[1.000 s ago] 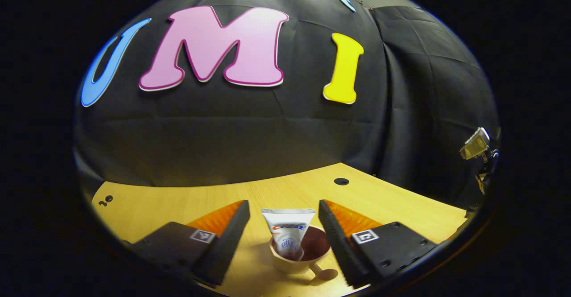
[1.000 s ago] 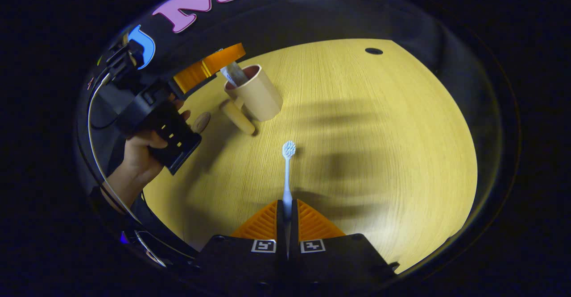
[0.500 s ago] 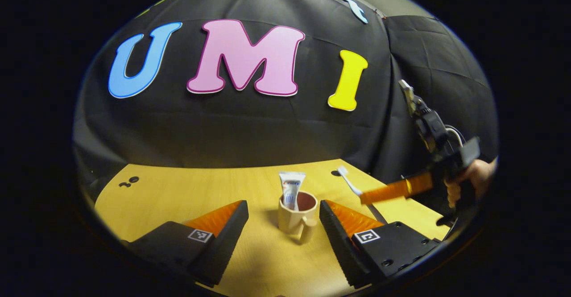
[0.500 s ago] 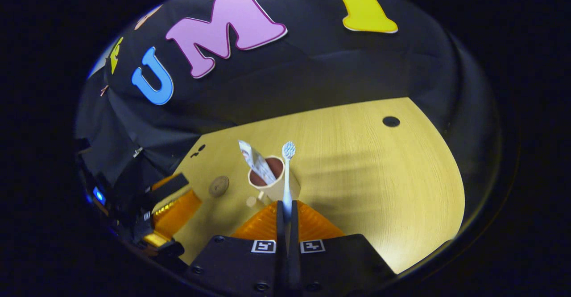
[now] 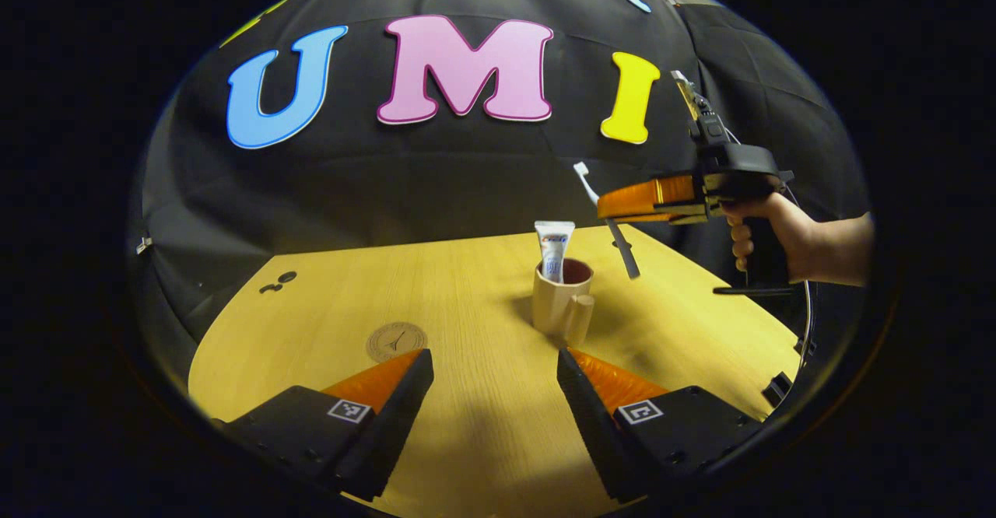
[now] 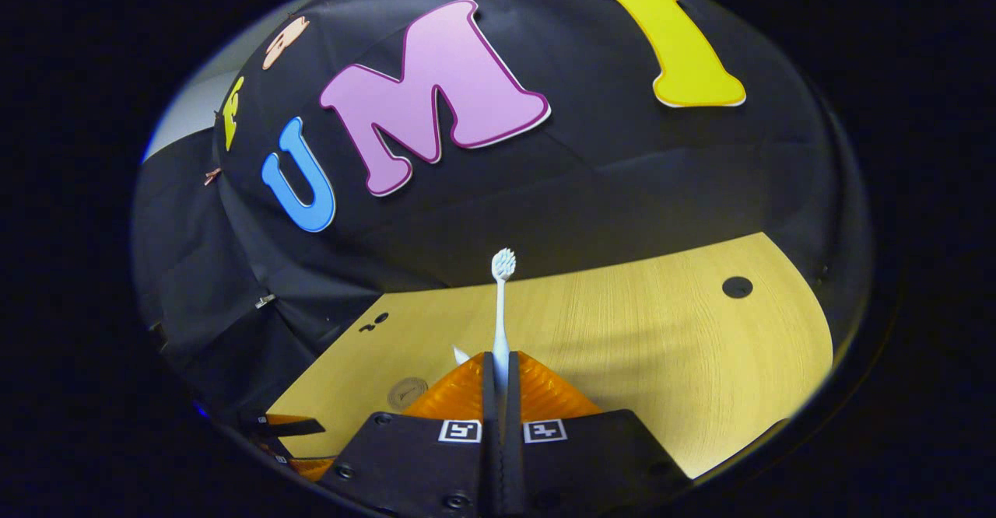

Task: Put the toothbrush and toothpaste on the desktop into the cup, then pick up the cup and place it on the coaster on the desktop.

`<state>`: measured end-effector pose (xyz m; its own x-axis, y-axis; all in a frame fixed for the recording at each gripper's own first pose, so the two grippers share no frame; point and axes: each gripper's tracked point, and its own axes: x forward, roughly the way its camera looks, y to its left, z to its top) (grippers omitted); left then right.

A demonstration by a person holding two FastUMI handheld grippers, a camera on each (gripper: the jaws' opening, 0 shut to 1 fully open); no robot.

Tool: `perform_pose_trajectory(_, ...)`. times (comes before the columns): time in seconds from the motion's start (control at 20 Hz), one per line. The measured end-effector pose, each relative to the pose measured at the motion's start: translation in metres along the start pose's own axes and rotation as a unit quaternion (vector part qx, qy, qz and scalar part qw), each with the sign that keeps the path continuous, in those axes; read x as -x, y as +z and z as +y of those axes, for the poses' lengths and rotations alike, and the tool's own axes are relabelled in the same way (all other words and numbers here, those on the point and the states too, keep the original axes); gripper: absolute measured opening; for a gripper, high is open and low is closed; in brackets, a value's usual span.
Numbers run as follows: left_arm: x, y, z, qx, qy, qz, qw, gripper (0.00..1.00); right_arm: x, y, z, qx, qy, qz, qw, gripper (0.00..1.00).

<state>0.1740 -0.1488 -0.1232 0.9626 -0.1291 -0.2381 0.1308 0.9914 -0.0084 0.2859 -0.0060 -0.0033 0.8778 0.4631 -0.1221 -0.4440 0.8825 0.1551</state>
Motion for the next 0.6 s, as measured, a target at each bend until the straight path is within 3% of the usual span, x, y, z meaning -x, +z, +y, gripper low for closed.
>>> perform_pose_trajectory(0.25, 0.011, -0.029, -0.004, 0.0, -0.005, 0.043, 0.999, 1.0, -0.029, 0.021, -0.004, -0.035, 0.028, -0.057, 0.997, 0.05)
perform_pose_trajectory(0.4, 0.01, -0.041, -0.009, -0.005, -0.01, 0.06, 0.998, 0.99, -0.044, 0.011, -0.013, -0.022, 0.026, -0.063, 0.997, 0.05)
perform_pose_trajectory(0.6, 0.002, -0.048, -0.02, 0.005, -0.021, 0.073, 0.997, 0.99, -0.053, 0.0, -0.007, -0.007, 0.053, -0.084, 0.995, 0.05)
